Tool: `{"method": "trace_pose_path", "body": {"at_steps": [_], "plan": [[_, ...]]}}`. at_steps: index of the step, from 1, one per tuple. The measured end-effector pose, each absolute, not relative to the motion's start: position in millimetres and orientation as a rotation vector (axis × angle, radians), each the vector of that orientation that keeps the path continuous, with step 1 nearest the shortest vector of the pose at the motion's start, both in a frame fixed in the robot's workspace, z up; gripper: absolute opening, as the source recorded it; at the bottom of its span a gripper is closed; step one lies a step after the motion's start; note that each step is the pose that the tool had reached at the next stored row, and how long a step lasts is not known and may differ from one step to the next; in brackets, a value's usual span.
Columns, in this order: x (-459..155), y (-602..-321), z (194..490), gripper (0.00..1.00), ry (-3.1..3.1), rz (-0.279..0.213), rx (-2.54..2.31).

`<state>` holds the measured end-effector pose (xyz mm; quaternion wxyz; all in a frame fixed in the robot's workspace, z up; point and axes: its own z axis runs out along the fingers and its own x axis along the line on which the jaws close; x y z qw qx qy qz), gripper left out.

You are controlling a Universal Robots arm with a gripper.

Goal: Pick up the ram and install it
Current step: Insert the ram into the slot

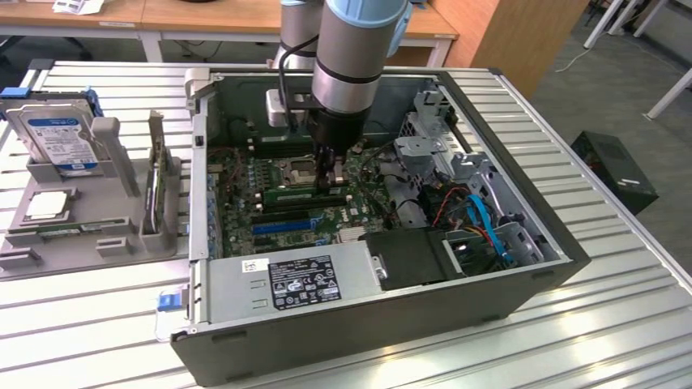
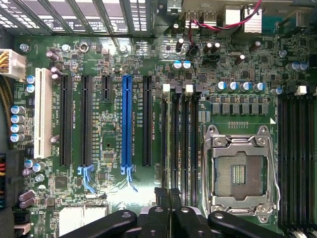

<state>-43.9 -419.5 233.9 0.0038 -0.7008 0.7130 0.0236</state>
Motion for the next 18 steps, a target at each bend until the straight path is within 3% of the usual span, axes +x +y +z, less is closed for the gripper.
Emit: {"method": "trace_pose_path", "body": {"at_steps": [18], "plan": [[-43.9,-419.5,232.4,0.12,2.216,0.074,-2.216]]}}
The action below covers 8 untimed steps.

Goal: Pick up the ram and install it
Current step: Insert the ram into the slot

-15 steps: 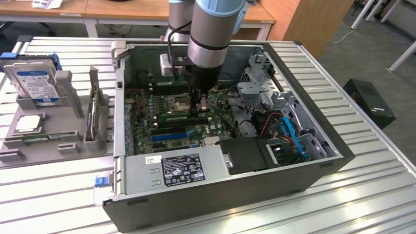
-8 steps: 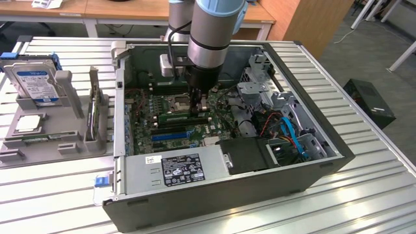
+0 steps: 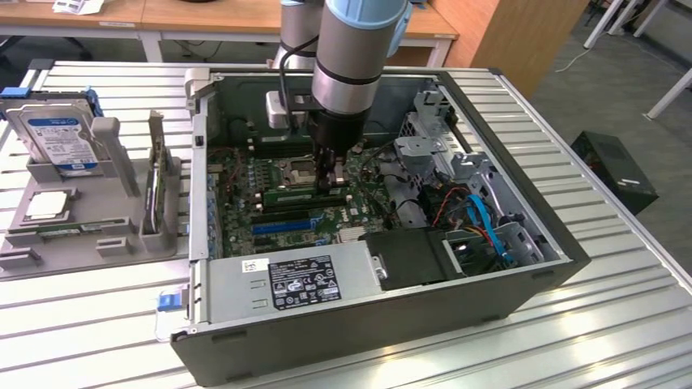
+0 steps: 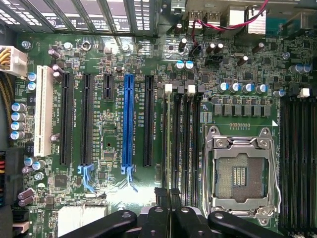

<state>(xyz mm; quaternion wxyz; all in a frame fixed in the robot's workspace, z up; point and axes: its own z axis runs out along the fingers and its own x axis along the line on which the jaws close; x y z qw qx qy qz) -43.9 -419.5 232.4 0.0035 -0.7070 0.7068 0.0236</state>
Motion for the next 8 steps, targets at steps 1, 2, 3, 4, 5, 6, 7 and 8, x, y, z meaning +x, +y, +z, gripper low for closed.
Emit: {"method": "trace_pose_path", "body": {"at_steps": [1,2,3,4,5,6,7,8], "plan": [[-43.9,-419.5,232.4,0.12,2.216,0.074,-2.216],[-43.9,-419.5,232.3,0.12,2.215,0.074,-2.216],[-43.8,-419.5,231.8,0.12,2.215,0.074,-2.216],[-43.8,-419.5,231.4,0.12,2.215,0.074,-2.216],[-43.9,-419.5,231.2,0.12,2.215,0.074,-2.216],[-43.9,-419.5,231.0,0.12,2.216,0.074,-2.216],[-43.9,-419.5,230.8,0.12,2.217,0.074,-2.215],[-43.9,-419.5,230.8,0.12,2.217,0.074,-2.214]]}}
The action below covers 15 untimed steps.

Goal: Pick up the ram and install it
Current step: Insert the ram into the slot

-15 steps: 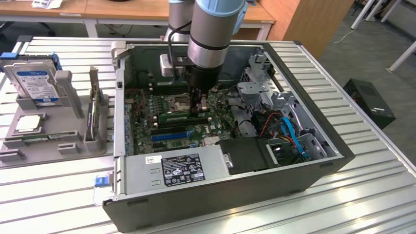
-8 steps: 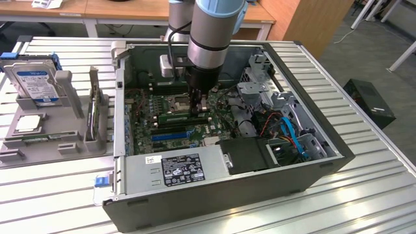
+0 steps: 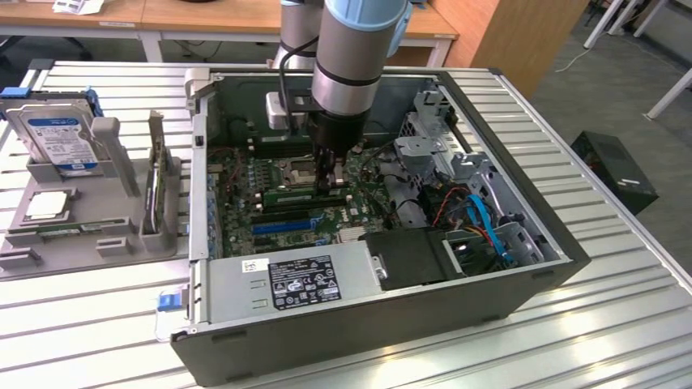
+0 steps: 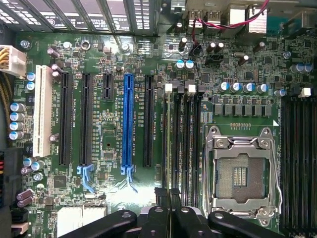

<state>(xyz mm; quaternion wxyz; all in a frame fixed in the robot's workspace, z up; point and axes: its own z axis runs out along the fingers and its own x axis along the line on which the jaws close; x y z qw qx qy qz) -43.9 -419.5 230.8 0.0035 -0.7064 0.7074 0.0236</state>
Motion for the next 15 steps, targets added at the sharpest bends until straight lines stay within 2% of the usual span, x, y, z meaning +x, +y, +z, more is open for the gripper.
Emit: {"method": "trace_pose_path", "body": {"at_steps": [15], "plan": [[-43.9,-419.5,229.4,0.12,2.219,0.074,-2.212]]}}
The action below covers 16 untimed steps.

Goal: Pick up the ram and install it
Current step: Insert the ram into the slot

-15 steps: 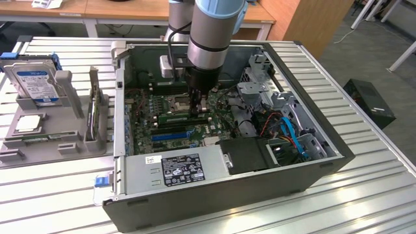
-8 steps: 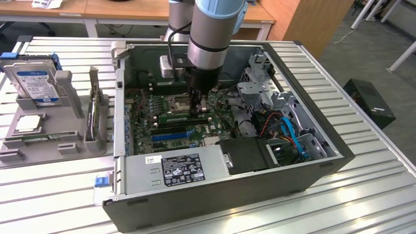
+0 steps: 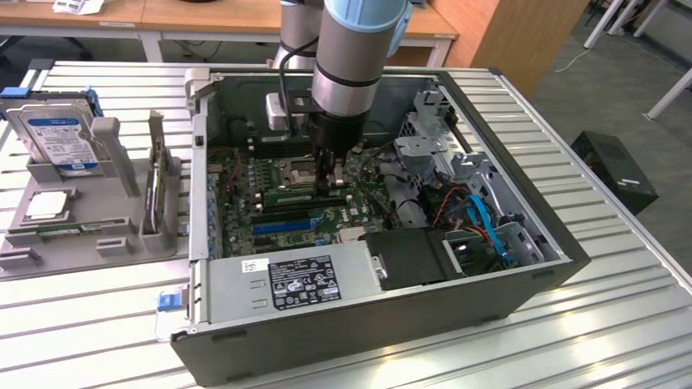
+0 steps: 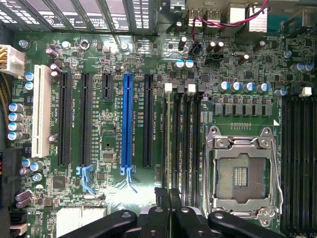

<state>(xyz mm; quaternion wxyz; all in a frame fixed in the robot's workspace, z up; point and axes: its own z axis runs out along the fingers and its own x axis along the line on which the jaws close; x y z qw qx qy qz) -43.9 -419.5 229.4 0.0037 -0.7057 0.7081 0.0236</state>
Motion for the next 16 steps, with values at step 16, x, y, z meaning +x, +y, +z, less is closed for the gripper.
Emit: {"method": "trace_pose_path", "body": {"at_steps": [16], "plan": [[-43.9,-419.5,227.2,0.12,2.220,0.074,-2.212]]}}
